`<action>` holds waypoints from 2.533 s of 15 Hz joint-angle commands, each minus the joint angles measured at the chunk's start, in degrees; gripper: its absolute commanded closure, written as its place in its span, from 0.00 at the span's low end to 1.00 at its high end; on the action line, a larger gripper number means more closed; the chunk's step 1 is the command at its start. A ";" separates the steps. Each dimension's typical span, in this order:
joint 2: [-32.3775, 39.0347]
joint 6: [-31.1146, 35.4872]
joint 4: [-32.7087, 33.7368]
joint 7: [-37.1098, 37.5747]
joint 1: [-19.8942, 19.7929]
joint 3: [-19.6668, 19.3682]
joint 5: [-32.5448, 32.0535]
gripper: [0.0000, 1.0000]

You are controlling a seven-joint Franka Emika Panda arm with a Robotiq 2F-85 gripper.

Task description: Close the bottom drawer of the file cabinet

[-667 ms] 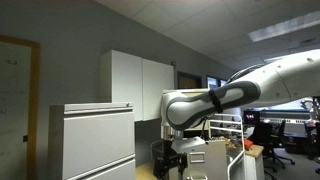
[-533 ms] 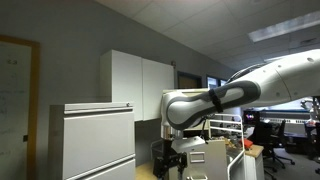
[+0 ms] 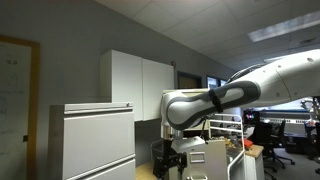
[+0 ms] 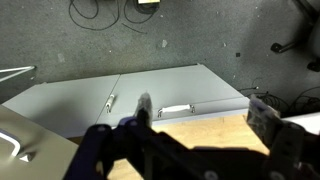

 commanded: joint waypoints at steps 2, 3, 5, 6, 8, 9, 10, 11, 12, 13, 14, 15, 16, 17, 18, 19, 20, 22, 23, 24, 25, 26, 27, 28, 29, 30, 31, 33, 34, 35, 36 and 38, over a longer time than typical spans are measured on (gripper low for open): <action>0.50 -0.12 0.49 0.75 0.08 0.33 -2.06 0.00; 0.78 0.09 0.66 1.05 -0.11 0.65 -3.48 0.00; 1.75 0.33 1.08 1.34 -0.41 1.19 -7.33 0.00; 2.44 0.52 1.28 1.39 -0.54 1.51 -9.79 0.03; 3.81 1.18 1.29 1.99 -0.72 2.04 -14.84 0.28; 4.70 1.50 1.31 2.44 -0.75 2.17 -17.07 0.30; 5.76 2.11 1.17 3.06 -0.86 2.33 -19.57 0.37; 6.80 2.22 1.05 3.46 -0.91 2.48 -22.45 0.47; 8.00 2.18 0.92 4.57 -1.07 2.81 -26.34 0.54; 9.06 1.91 0.81 5.36 -1.03 2.93 -29.99 0.63; 10.39 1.23 0.88 7.28 -1.05 3.21 -34.28 0.70; 11.53 1.36 0.72 10.06 -1.01 3.31 -38.37 0.77; 12.58 1.68 0.53 12.64 -0.87 3.26 -42.64 0.86; 13.70 2.24 0.39 15.29 -0.72 3.05 -46.92 0.93; 14.88 3.16 0.22 17.15 -0.51 2.57 -51.60 0.97; 16.00 3.45 0.32 19.02 -0.24 2.16 -56.14 1.00; 17.09 4.29 0.35 20.57 0.02 1.68 -60.81 1.00; 19.04 6.33 0.44 23.08 0.35 0.70 -70.07 1.00; 19.94 7.54 0.43 24.44 0.35 0.13 -74.63 1.00; 20.74 9.66 0.21 25.17 0.12 -0.64 -79.39 1.00; 21.60 11.63 0.12 26.27 -0.21 -1.52 -84.08 1.00; 22.47 13.72 -0.02 27.24 -0.75 -2.66 -89.16 1.00; 23.26 15.12 0.06 28.40 -1.19 -3.72 -93.63 1.00; 24.23 16.41 0.22 29.80 -1.92 -5.09 -98.72 1.00; 25.03 17.13 0.44 31.27 -2.62 -6.25 -102.43 1.00; 25.64 18.25 0.23 32.67 -3.31 -7.31 -106.13 1.00; 26.15 18.48 0.22 34.16 -4.04 -8.32 -110.10 1.00; 27.73 19.14 1.33 36.69 -5.67 -10.19 -116.96 1.00; 28.73 19.49 2.40 37.83 -6.70 -11.14 -119.93 1.00; 30.10 19.85 3.86 39.15 -7.76 -12.03 -122.93 1.00; 32.37 19.88 5.75 41.13 -8.53 -12.55 -125.64 1.00; 35.79 20.92 10.40 43.23 -10.45 -13.40 -128.63 1.00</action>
